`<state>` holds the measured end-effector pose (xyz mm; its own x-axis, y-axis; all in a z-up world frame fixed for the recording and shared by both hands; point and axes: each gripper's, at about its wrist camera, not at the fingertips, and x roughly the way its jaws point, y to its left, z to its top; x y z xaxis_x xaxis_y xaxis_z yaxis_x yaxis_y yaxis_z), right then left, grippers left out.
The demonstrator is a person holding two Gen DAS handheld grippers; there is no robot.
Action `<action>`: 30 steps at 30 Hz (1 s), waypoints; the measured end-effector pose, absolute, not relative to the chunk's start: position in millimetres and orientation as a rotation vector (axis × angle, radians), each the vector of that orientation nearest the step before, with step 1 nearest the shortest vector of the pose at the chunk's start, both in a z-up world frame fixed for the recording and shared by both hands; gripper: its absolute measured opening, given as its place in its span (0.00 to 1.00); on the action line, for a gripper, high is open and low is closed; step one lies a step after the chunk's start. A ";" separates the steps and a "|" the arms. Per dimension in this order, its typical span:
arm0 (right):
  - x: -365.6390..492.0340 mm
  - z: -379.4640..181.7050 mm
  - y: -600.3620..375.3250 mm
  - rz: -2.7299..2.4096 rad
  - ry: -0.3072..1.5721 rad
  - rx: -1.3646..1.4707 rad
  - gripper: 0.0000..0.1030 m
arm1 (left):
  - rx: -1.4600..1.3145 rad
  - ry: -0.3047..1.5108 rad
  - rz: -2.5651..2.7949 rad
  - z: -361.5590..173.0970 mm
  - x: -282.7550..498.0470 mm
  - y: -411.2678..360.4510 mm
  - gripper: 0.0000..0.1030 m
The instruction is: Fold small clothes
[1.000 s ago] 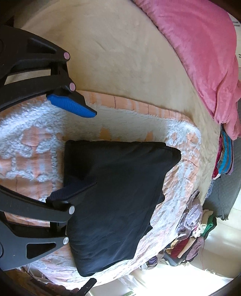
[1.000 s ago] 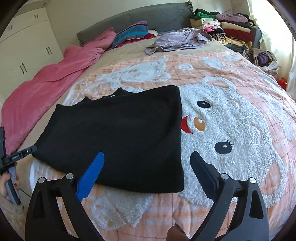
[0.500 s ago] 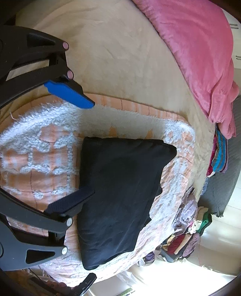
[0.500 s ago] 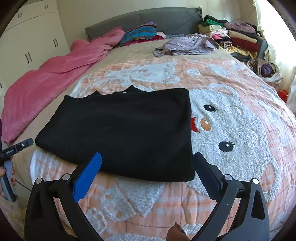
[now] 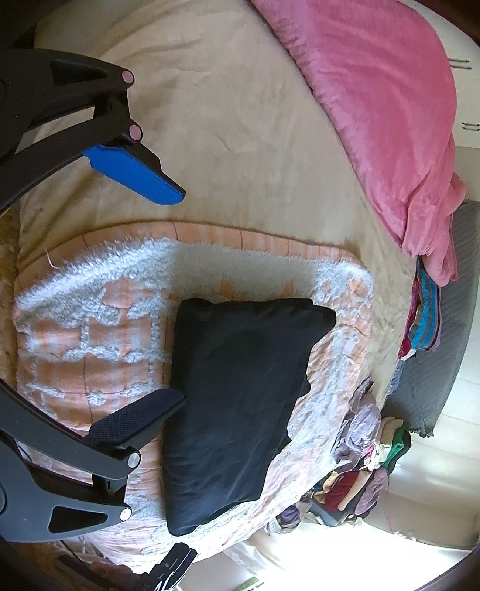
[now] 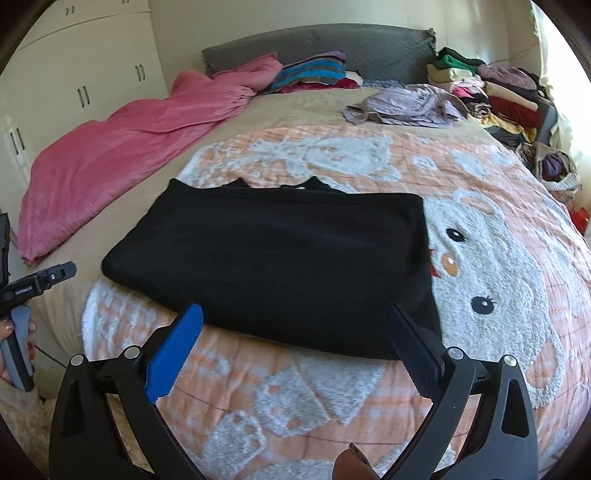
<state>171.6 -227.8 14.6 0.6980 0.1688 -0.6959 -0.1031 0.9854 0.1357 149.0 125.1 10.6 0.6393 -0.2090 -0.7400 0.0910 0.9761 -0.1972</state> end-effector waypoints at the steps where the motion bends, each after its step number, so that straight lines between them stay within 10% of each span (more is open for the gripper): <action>1: 171.6 15.5 -224.6 0.159 0.782 0.084 0.95 | -0.147 0.862 -0.167 10.7 148.1 126.9 0.91; 30: 183.3 26.1 -119.2 0.372 0.751 -0.080 0.95 | -0.145 0.855 -0.047 14.8 131.3 173.2 0.91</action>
<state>183.3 -119.2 26.1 0.6690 0.3014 -0.6794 -0.3577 0.9318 0.0612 131.3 173.2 14.8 0.6555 -0.0996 -0.7486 -0.0167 0.9891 -0.1463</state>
